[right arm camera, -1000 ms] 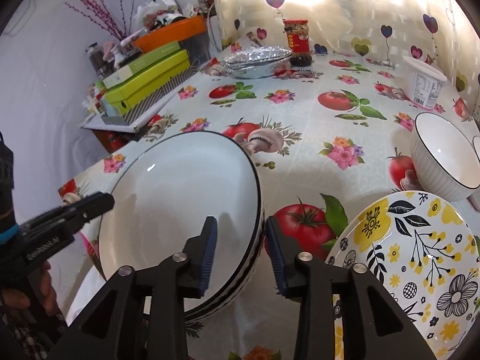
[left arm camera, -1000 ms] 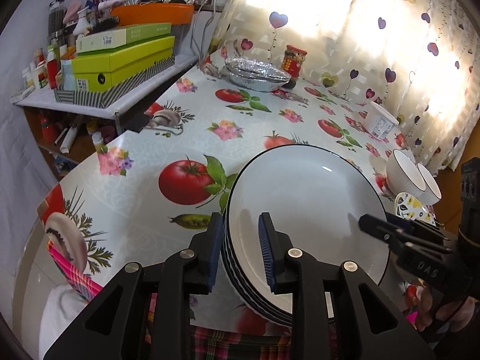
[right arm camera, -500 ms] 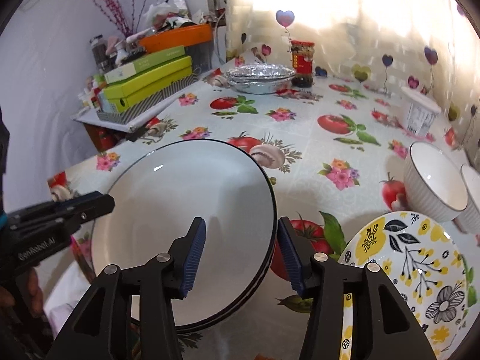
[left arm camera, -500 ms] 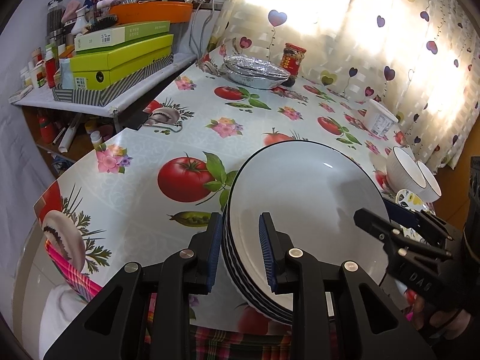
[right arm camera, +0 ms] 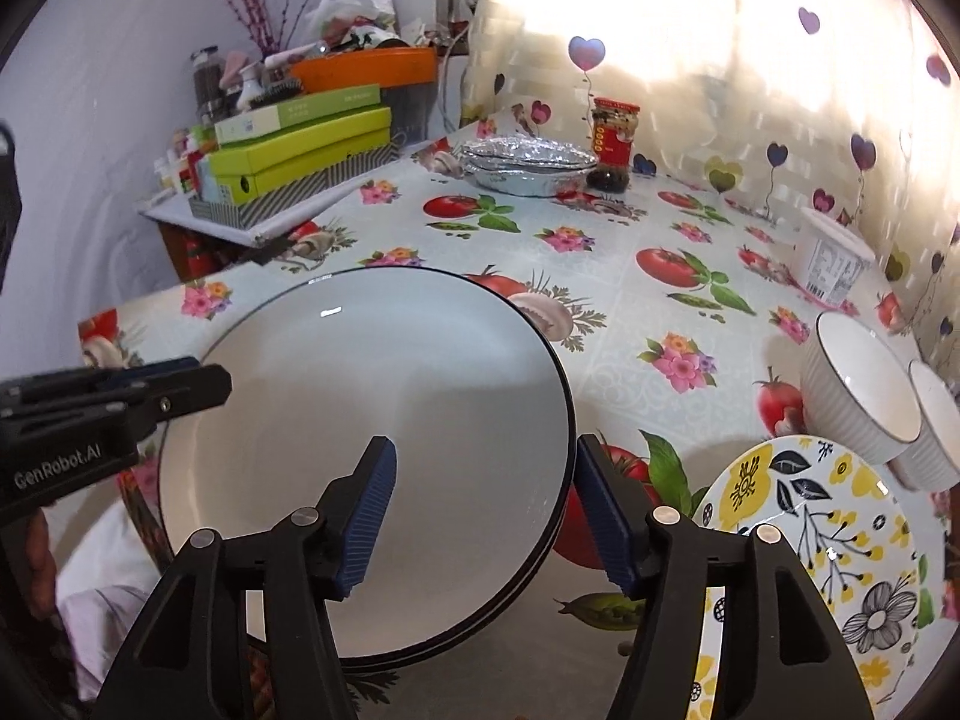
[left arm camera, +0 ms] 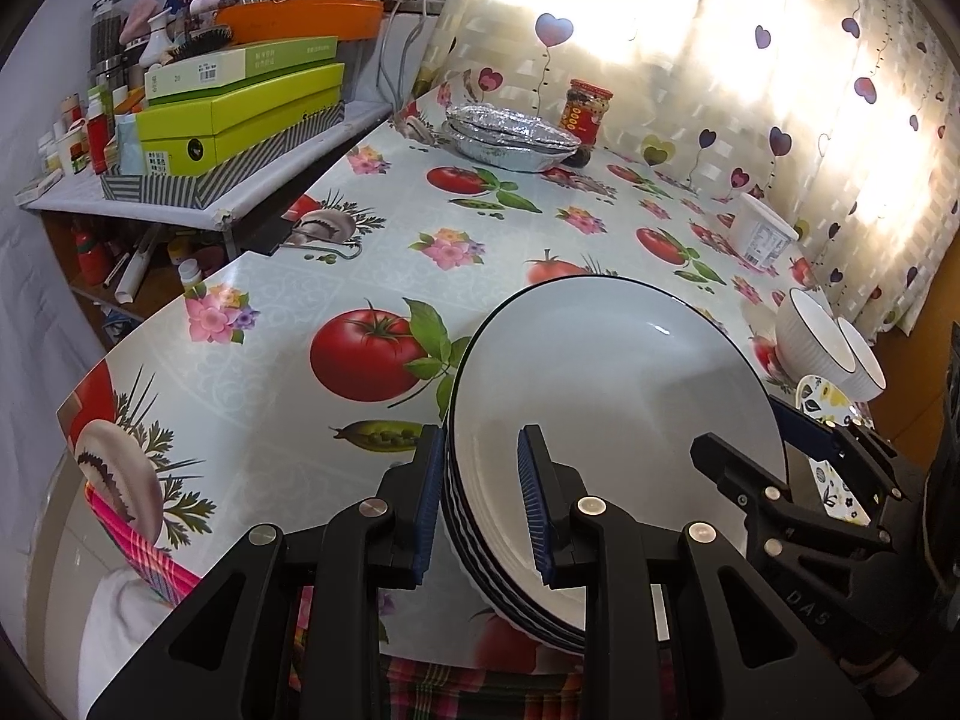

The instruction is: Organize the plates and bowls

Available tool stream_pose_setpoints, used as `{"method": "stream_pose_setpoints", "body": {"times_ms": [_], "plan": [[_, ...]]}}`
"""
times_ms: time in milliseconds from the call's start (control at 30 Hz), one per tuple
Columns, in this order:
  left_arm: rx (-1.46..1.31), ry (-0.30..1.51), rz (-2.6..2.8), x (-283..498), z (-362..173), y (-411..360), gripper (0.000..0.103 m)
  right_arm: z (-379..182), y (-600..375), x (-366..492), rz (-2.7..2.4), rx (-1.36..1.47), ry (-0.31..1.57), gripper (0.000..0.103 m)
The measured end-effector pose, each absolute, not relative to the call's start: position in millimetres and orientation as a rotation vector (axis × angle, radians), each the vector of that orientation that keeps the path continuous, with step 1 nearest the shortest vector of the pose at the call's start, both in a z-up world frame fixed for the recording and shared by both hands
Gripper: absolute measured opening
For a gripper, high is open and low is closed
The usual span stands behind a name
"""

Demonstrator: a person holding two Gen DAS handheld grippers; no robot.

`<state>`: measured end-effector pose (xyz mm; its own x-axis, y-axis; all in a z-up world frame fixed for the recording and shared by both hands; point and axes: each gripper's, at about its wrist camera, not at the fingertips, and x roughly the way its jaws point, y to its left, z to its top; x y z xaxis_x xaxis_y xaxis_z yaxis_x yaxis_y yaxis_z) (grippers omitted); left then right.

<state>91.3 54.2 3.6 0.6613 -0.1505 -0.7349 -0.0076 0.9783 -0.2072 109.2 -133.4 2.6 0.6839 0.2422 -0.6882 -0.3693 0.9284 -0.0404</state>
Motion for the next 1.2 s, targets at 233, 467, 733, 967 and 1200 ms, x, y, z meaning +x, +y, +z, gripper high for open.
{"method": "stream_pose_setpoints", "body": {"times_ms": [233,467,733,967,1200], "plan": [[-0.203,0.841,-0.058,89.2,4.7,59.9,0.026,3.6,-149.2,108.6,0.343,-0.107,0.763,0.063],[-0.287,0.878,-0.100,83.0,-3.7,72.1,0.026,1.1,-171.6,108.5,0.363,0.070,0.839,0.062],[-0.344,0.916,-0.148,77.9,-11.2,69.9,0.026,-2.0,-170.7,104.8,0.434,0.172,0.887,0.062],[-0.350,0.923,-0.143,76.5,-10.5,69.8,0.026,-4.7,-159.0,100.0,0.404,0.106,0.899,0.063],[-0.328,0.933,-0.131,75.8,-8.7,66.9,0.027,-5.1,-156.4,95.5,0.402,0.085,0.937,0.063]]}}
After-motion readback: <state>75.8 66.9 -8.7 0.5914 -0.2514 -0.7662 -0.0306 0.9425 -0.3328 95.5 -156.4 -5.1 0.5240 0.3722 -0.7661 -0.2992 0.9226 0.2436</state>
